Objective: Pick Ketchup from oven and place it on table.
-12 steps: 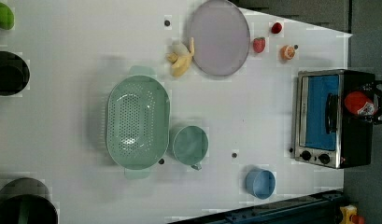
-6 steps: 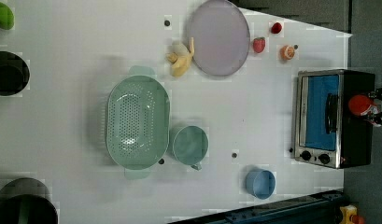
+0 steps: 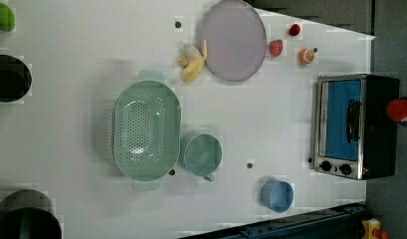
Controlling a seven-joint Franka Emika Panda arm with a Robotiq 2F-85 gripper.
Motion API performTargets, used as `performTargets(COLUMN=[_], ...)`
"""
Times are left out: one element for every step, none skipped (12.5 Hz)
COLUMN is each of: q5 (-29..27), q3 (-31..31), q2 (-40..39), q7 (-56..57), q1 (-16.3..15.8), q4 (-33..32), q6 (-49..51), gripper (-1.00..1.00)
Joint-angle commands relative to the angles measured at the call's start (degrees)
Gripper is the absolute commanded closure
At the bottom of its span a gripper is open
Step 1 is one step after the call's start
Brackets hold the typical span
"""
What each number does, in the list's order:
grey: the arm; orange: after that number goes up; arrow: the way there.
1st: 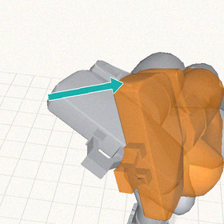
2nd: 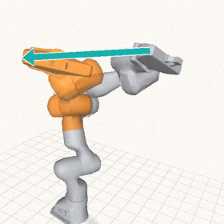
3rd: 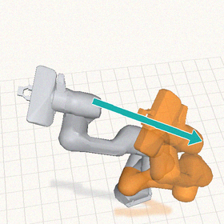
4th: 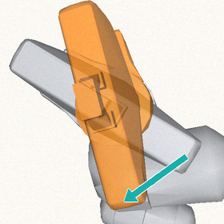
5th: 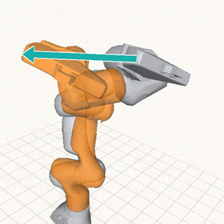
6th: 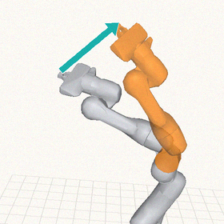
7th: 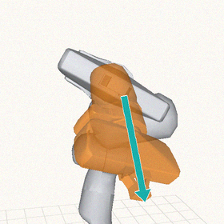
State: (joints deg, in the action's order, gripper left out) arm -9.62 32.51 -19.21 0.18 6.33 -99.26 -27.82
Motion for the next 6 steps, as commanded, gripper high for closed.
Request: performTargets(q5=[5.2, 6.1, 6.2, 6.2, 6.2, 6.2], q3=[-3.1, -4.7, -6.5, -8.7, -10.9, -13.1], q2=[9.3, 11.1, 12.7, 14.2, 15.4, 16.2], q7=[2.1, 2.1, 2.1, 2.1, 2.1, 2.0], q1=[-5.8, -7.3, -8.7, -9.9, -10.8, -11.6], q4=[3.7, 3.7, 3.7, 3.7, 3.5, 3.3], q6=[6.9, 10.2, 13.6, 16.4, 18.5, 19.7], gripper=[-0.26, -0.26, -0.26, -0.26, -0.26, -0.26])
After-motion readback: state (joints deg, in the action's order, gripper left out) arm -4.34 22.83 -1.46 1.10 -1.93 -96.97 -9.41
